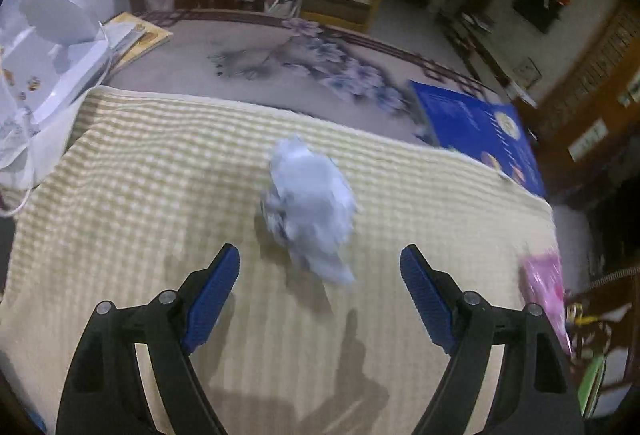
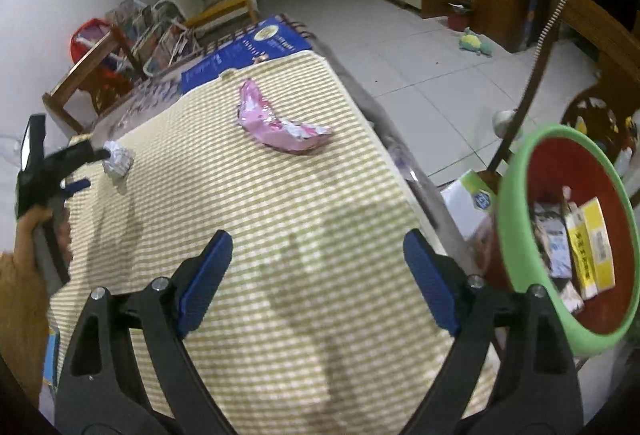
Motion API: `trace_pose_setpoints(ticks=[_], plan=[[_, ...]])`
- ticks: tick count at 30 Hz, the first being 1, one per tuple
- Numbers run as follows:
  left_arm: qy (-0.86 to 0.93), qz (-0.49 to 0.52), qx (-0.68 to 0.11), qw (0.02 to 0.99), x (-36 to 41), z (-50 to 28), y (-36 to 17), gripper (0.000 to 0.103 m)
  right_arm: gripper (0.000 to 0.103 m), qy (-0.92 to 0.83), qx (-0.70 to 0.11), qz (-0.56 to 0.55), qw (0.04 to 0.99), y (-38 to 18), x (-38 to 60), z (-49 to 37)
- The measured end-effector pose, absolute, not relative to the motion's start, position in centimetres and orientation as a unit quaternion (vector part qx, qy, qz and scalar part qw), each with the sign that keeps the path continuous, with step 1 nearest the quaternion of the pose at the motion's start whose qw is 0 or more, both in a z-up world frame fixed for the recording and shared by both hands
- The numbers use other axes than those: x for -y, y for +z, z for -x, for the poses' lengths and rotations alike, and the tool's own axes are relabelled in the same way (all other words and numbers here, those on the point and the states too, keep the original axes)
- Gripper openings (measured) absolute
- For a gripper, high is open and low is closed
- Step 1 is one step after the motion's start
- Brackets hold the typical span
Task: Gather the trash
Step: 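Grasp the white foil ball with the left tool while the right tool grasps the pink wrapper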
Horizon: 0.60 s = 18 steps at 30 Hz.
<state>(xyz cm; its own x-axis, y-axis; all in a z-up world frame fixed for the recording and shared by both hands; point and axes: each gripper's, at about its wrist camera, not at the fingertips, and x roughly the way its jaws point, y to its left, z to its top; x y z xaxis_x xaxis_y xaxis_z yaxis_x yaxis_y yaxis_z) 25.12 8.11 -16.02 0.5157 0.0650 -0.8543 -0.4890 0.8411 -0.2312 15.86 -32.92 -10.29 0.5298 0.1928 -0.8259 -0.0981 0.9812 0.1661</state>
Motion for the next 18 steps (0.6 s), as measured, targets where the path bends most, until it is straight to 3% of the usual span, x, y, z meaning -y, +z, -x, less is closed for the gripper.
trace_pose_setpoints(ticks=[3,7,16,18], plan=[[0.17,0.238,-0.467,0.834,-9.2,-27.1,-17.4,0.079,0.088,0.098,-0.488,-0.029,0.867,-11.3,31.2,-18.4],[0.168,0.244,-0.458,0.838,-10.2,-27.7,-18.2,0.055,0.088,0.127,-0.477,0.011,0.869,-11.8,29.0,-22.5],[0.131,0.219,-0.453,0.854,-7.4,-23.0,-15.9,0.053,0.091,0.166,-0.508,0.092,0.84,-16.2,24.5,-31.3],[0.124,0.212,-0.456,0.855,-6.1,-21.6,-15.4,0.053,0.084,0.166,-0.509,0.113,0.837,-17.0,23.9,-31.8]])
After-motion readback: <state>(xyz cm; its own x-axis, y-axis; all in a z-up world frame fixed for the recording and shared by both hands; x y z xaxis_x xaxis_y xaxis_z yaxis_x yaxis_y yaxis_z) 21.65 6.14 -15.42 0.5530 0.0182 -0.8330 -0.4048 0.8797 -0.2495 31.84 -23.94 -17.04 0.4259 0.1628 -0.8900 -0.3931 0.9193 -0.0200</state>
